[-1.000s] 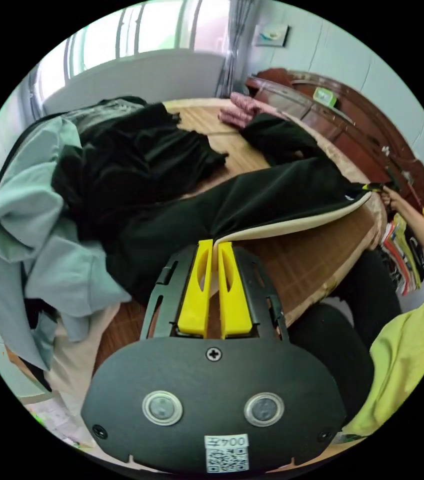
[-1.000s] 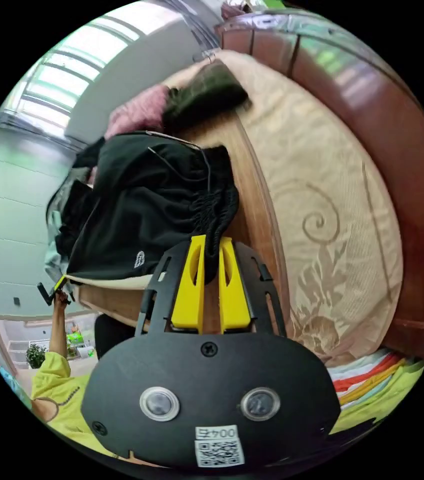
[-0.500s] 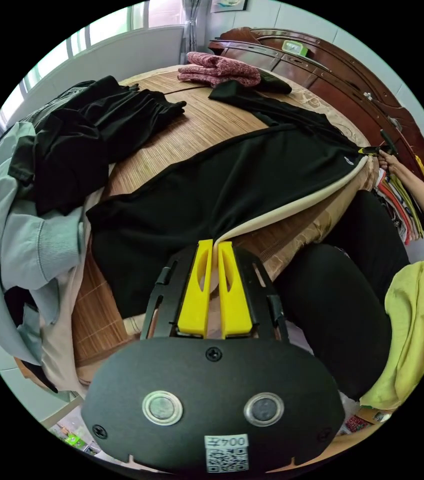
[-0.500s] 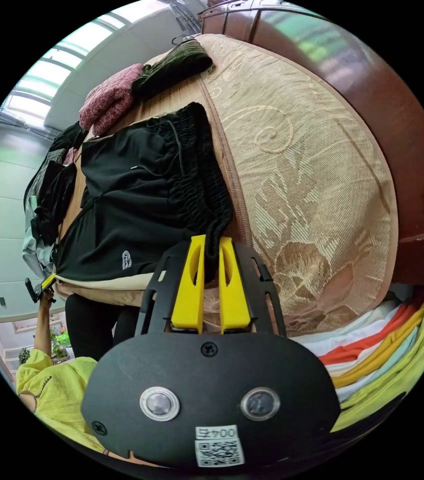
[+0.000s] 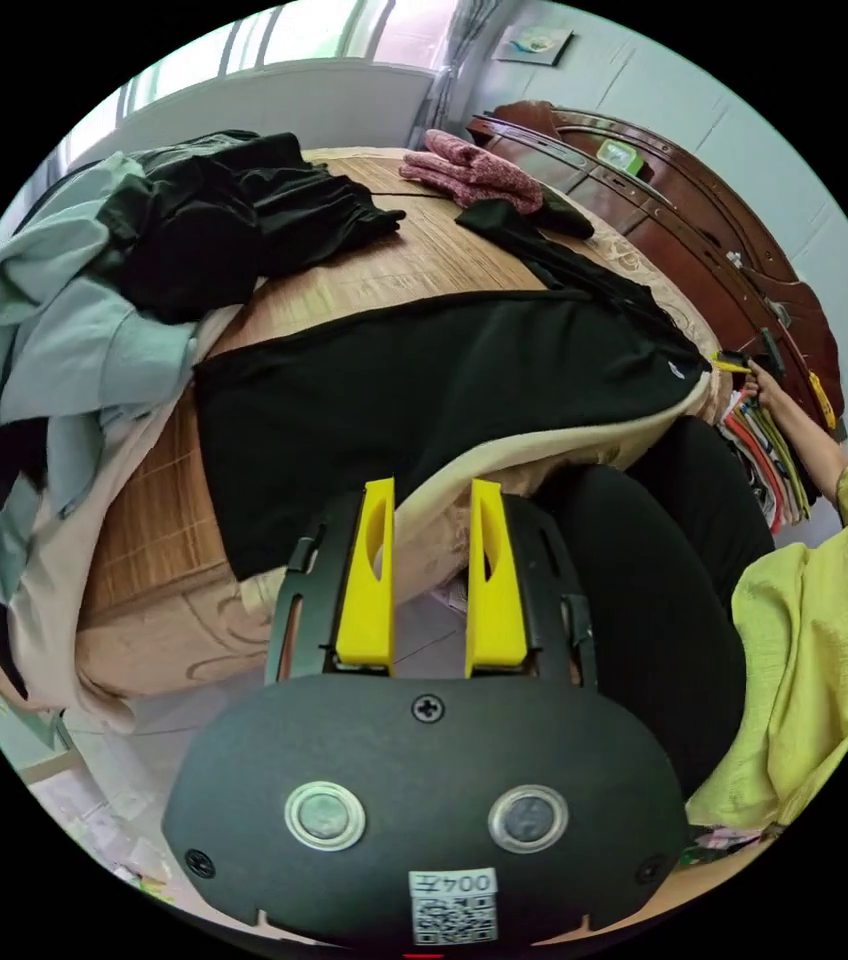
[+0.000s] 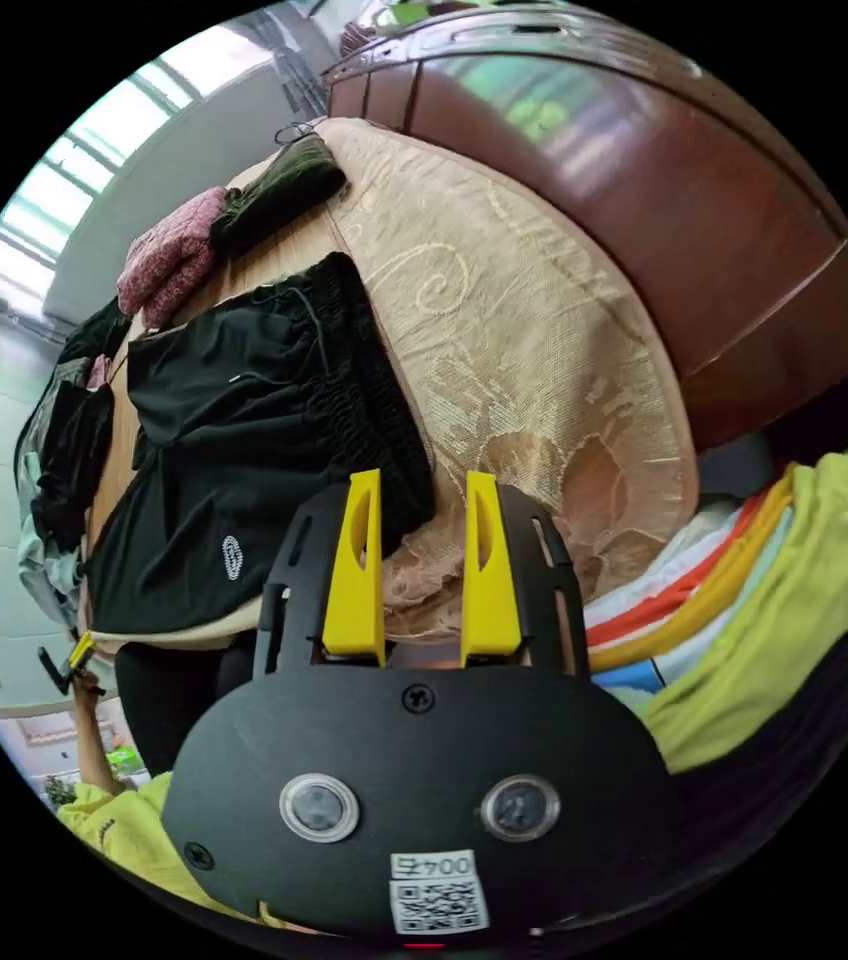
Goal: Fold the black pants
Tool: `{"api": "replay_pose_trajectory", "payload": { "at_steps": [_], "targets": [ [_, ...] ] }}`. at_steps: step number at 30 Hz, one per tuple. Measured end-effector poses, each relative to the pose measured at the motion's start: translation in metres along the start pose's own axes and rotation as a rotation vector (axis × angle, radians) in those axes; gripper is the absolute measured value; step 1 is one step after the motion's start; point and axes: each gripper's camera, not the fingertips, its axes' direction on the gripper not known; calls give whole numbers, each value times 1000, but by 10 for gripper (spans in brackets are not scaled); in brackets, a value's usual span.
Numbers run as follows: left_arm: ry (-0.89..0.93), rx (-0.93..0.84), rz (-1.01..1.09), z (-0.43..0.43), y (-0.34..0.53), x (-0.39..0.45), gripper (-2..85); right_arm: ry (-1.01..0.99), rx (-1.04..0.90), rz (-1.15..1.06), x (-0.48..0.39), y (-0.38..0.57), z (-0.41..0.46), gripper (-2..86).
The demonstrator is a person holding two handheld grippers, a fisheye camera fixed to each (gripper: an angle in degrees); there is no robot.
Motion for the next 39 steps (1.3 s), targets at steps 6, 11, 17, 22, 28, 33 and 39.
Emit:
{"api": "replay_pose_trajectory", "payload": {
  "at_steps": [6,11,17,22,28,33,39],
  "targets": [
    [-19,126,-175,-28,55,-64,105,-42,97,-185,-65,60,-18,110],
    [-88,227,-367,-24,82,-109,96,-36,29,-301,-116,84,19,99],
    [-135,252,-341,2,63,-124,77,77,3,-363,-151,99,61,51],
    [-236,149,-237,43,48,-126,16,255,-28,-408,-165,122,101,42],
    [-340,115,-347,59,50,-172,2,196,-60,-407,-142,123,96,41],
    [-315,194,-430,47,46,-196,1,161,-37,-408,-124,132,89,41],
    [-182,305,-265,73,-8,-161,1,101,-38,-371,-95,137,71,42]
  ]
}}
